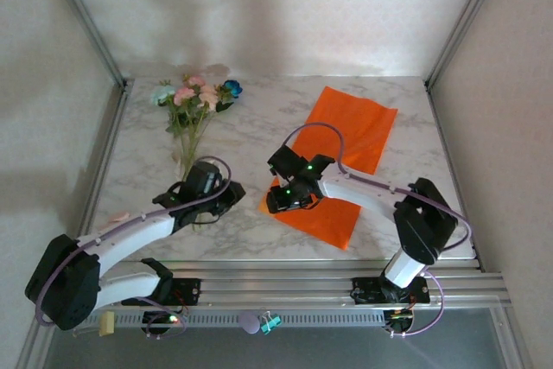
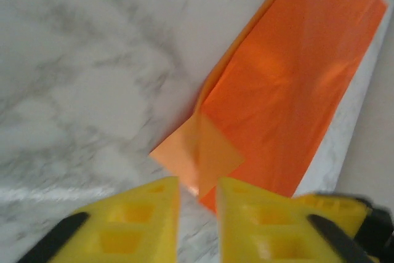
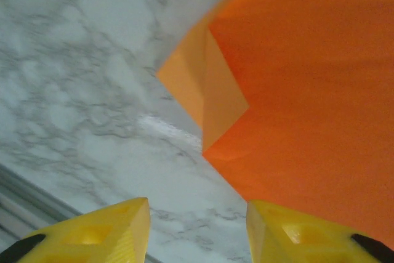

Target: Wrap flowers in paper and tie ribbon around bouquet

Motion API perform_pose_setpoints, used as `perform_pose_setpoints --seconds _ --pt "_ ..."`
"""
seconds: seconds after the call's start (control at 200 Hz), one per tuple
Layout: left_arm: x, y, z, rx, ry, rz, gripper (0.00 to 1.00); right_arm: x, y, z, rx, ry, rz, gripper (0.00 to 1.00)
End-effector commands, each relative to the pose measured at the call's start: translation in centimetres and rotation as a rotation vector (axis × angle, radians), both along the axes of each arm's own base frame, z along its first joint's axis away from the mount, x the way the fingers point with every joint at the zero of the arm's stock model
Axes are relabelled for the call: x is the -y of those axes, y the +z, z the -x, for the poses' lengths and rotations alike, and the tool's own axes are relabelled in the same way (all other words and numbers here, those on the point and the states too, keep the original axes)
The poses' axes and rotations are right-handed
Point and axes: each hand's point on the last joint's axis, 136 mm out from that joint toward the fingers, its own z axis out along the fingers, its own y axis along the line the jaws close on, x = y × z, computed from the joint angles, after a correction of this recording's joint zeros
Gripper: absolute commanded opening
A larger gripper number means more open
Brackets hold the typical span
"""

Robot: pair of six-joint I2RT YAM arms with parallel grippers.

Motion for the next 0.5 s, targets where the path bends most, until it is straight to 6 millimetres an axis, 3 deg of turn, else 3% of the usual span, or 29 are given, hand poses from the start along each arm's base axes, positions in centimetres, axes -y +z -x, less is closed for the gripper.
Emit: perform_pose_setpoints --seconds 0.0,0.09,0.185,0.24,0.315,0.496 --pt "2.3 1.0 0.1 -0.031 0.024 0.19 0.16 0.6 0.8 -1.4 0.029 -0.021 0.014 0.47" --pt "4.2 1.2 -0.4 -0.027 0.002 0.233 0.15 2.7 1.0 -3.5 0.063 -0.106 0.071 0.43" --pt "6.6 1.6 -1.7 -0.016 -0.048 0.221 0.15 6.9 1.0 -6.4 0.051 -0.278 0.094 0.41" --pt "7.3 0.8 -2.4 -0.035 -0.064 0.177 0.13 8.4 1.2 -7.4 0.025 -0.349 0.058 0.41" --pt "7.1 -1.4 -2.4 -0.114 -0.038 0.121 0.0 8.6 1.9 -8.4 0.007 -0.374 -0.003 0.4" --pt "7.4 -2.3 -2.4 -0.153 0.02 0.177 0.0 5.8 1.2 -7.7 -0.079 -0.3 -0.106 0.4"
